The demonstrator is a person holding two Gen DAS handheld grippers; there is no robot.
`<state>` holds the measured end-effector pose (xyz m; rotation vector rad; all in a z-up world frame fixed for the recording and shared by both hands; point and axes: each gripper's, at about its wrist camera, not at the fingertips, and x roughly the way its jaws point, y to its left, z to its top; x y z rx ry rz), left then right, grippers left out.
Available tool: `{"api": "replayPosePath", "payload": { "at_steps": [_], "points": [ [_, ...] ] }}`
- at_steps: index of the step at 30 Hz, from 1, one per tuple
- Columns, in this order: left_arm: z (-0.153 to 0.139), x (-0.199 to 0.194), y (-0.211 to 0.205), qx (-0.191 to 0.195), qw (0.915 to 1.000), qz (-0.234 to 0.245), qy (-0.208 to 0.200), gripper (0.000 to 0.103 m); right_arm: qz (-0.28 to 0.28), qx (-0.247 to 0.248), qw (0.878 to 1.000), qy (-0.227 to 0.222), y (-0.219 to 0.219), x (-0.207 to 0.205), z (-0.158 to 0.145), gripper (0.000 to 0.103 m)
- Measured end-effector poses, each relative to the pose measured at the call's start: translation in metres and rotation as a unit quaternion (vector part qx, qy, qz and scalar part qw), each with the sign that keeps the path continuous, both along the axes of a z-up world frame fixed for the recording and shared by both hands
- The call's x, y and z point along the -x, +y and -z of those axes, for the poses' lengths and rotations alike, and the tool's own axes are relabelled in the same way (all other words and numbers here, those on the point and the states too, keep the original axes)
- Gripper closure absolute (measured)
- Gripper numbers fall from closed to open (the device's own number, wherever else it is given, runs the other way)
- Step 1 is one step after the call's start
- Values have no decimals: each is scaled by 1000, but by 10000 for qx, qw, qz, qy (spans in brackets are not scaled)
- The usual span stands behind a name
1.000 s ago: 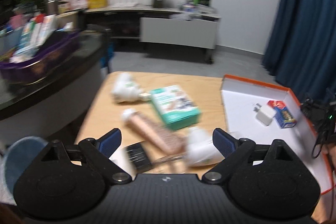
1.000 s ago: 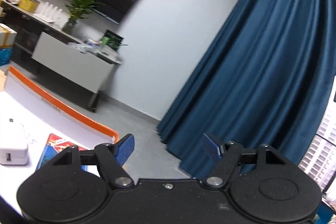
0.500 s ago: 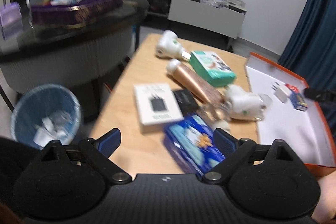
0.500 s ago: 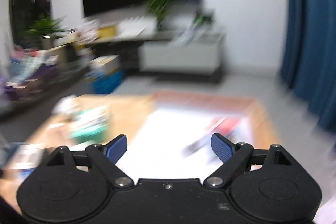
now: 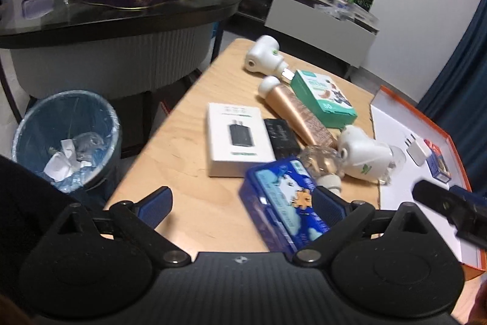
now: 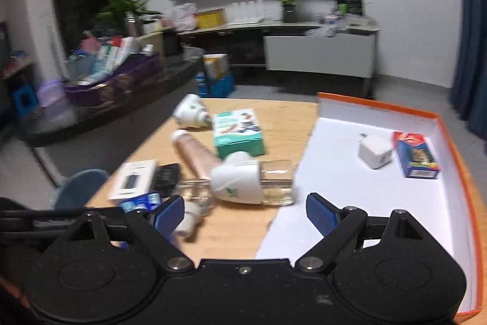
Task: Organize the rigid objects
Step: 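Grasp the blue cartoon tin with left tool while right tool grasps the white diffuser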
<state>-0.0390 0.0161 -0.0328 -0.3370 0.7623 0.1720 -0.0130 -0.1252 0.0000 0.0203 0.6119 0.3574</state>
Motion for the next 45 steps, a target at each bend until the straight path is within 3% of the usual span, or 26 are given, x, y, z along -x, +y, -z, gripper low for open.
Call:
{"api": "replayPosePath", "payload": {
  "at_steps": [2, 9, 14, 20, 24, 28, 34, 37, 42, 43, 44, 45],
  "points": [
    [1, -7, -16, -184, 9998, 104, 3, 1, 39, -150, 9999, 16, -4, -4, -4, 1],
    [26, -39, -45, -427, 9983, 243, 316, 1, 109, 223, 9996, -97, -14, -19, -9, 1],
    [22, -23, -29, -447, 9965, 703, 38, 24, -44, 244, 9997, 88, -21, -29, -1, 1],
    [22, -6, -4, -276, 9929, 1158, -11, 32, -124, 230, 9994, 222, -15, -36, 11, 1],
    [24, -6, -4, -514, 9893, 1366, 44, 27, -484, 504, 9973, 202, -6, -42, 16, 1],
    [25, -16, -10, -771, 9859, 1483, 14, 36, -978, 918, 9909, 88, 5, -57, 18, 1],
    [22, -16, -7, -633, 9847, 1621, -35, 39, -1869, 1599, 9692, 154, 25, -87, 28, 1],
    [15, -13, -7, -735, 9833, 1659, -150, 39, -2306, 2209, 9476, -37, 42, -95, 34, 1],
    [13, -14, -6, -729, 9831, 1665, -193, 39, -3051, 2745, 9119, -55, 67, -108, 40, 1],
    [13, -15, -6, -728, 9833, 1658, -192, 39, -3140, 2826, 9064, 15, 71, -111, 42, 3],
    [13, -15, -6, -730, 9834, 1647, -200, 39, -3174, 2867, 9038, 124, 75, -114, 46, 15],
    [13, -16, -6, -727, 9835, 1645, -216, 39, -3182, 2707, 9084, 190, 74, -116, 46, 18]
  ]
}}
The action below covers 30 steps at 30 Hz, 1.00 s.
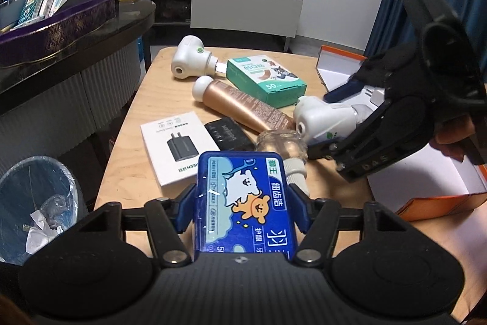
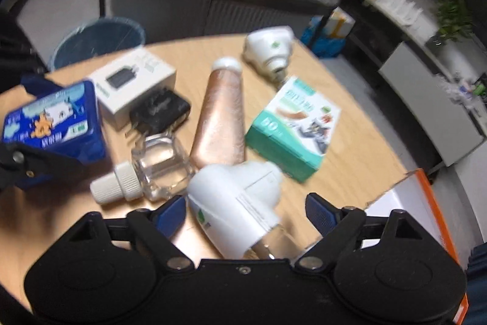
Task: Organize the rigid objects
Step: 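Grasp the blue cartoon tin with left tool while right tool grasps the white diffuser, then carry the blue tin and white diffuser over the white box with both tools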
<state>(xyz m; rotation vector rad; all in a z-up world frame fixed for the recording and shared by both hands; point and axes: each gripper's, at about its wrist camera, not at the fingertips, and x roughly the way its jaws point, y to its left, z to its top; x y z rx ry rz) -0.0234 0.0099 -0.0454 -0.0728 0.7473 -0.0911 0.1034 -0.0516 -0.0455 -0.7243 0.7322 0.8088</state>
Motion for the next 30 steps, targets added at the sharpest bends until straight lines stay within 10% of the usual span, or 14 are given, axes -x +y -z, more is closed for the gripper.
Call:
{"api": "replayPosePath", "payload": {
  "at_steps": [8, 16, 24, 30],
  "points": [
    [-12, 1, -7, 9, 9997, -31, -248, 39, 1197, -1346, 9829, 370, -34, 2, -15, 26],
    [-46, -9, -45, 187, 9972, 345, -636, 39, 2821, -2771, 9182, -220, -112, 52, -62, 27],
    [-76, -37, -110, 354, 9898, 1077, -866, 39, 4339, -2884, 8465, -1094, -190, 105, -90, 28],
    [-81, -51, -148, 78, 9845, 1411, -1037, 39, 4764, -2795, 8255, -1164, -209, 116, -86, 28]
  ]
}}
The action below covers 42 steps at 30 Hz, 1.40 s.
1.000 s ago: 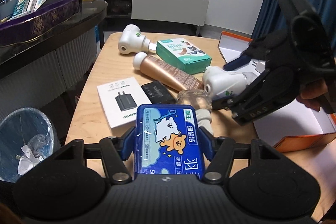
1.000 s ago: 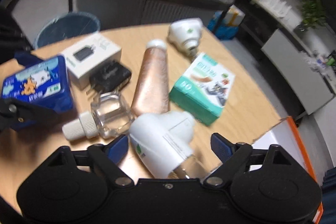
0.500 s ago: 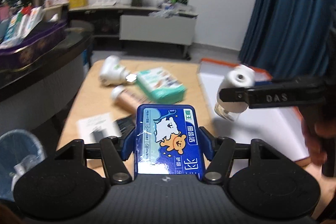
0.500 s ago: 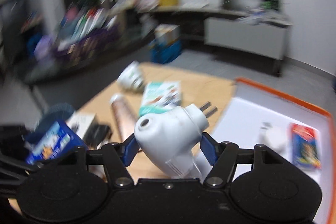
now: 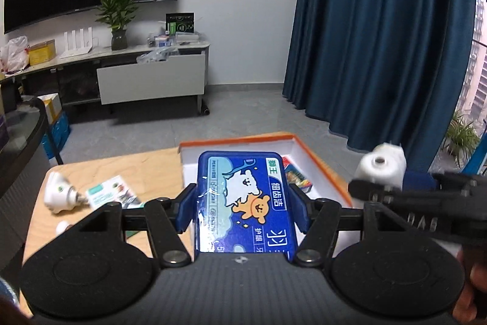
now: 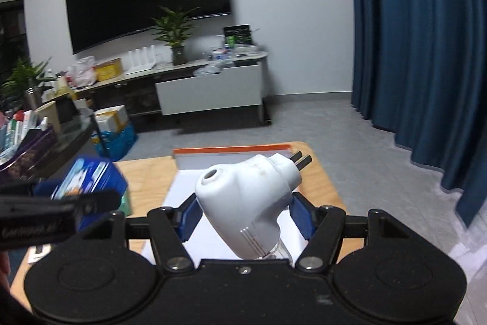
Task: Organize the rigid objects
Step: 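Carry the blue tin and white diffuser over the white box with both tools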
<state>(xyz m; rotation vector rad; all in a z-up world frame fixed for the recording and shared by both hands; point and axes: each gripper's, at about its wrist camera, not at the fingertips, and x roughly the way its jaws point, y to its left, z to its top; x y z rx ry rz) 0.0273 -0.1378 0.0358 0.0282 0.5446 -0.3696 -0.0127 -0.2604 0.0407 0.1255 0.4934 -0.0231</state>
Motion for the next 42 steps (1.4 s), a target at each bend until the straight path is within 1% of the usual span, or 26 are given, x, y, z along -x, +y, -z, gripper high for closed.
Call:
{"api": "replayPosePath", "payload": {
  "at_steps": [2, 5, 8, 10, 15, 20, 30, 42],
  "points": [
    [4, -2, -2, 96, 9999, -15, 133, 39, 7, -91, 10000, 4, -3, 1, 2, 28],
    [7, 0, -8, -113, 9998, -90, 115, 39, 34, -4, 10000, 36, -3, 0, 5, 28],
    [7, -2, -9, -171, 9994, -174, 251, 39, 35, -9, 10000, 61, -6, -2, 5, 28],
    [5, -5, -7, -95, 9992, -247, 301, 39, 32, -16, 10000, 86, -6, -2, 6, 28],
    [3, -6, -6, -74, 9989, -370, 270, 39, -58, 43, 9998, 209, -2, -11, 11, 28],
    [1, -7, -4, -95, 9986, -466, 246, 39, -87, 35, 9997, 228, -1, -18, 11, 28],
    [8, -12, -6, -27, 9979, -443, 481, 39, -55, -12, 9997, 247, -7, -22, 10, 28],
    [6, -14, -9, -23, 9977, -449, 503, 39, -52, 17, 9996, 286, -4, -26, 5, 28]
  ]
}}
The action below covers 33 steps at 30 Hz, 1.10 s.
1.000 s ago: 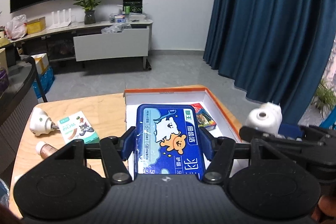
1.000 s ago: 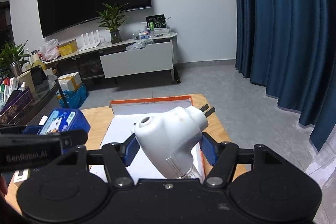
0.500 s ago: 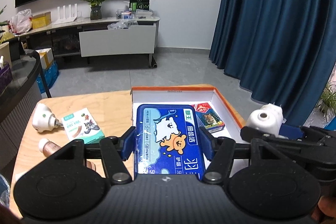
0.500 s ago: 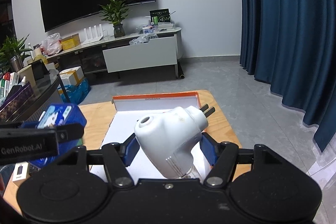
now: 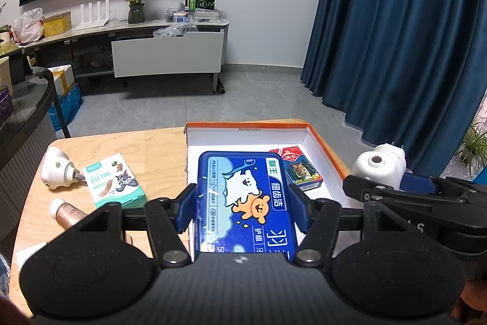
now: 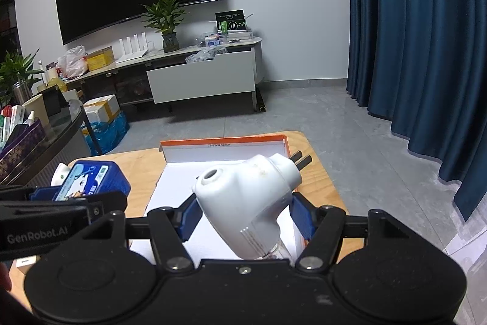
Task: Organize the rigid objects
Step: 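Carry the blue tin and white diffuser over the white box with both tools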
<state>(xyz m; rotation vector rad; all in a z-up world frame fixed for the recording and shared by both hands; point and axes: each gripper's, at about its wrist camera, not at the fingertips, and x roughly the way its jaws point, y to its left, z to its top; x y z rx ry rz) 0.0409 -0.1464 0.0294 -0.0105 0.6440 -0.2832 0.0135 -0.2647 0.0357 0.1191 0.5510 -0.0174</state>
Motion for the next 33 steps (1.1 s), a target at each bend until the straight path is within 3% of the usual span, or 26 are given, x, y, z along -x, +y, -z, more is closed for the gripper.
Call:
{"api": "replayPosePath", "payload": {
  "at_steps": [33],
  "points": [
    [5, -13, -12, -41, 9998, 51, 161, 39, 92, 37, 9998, 173, -7, -18, -1, 28]
  ]
}}
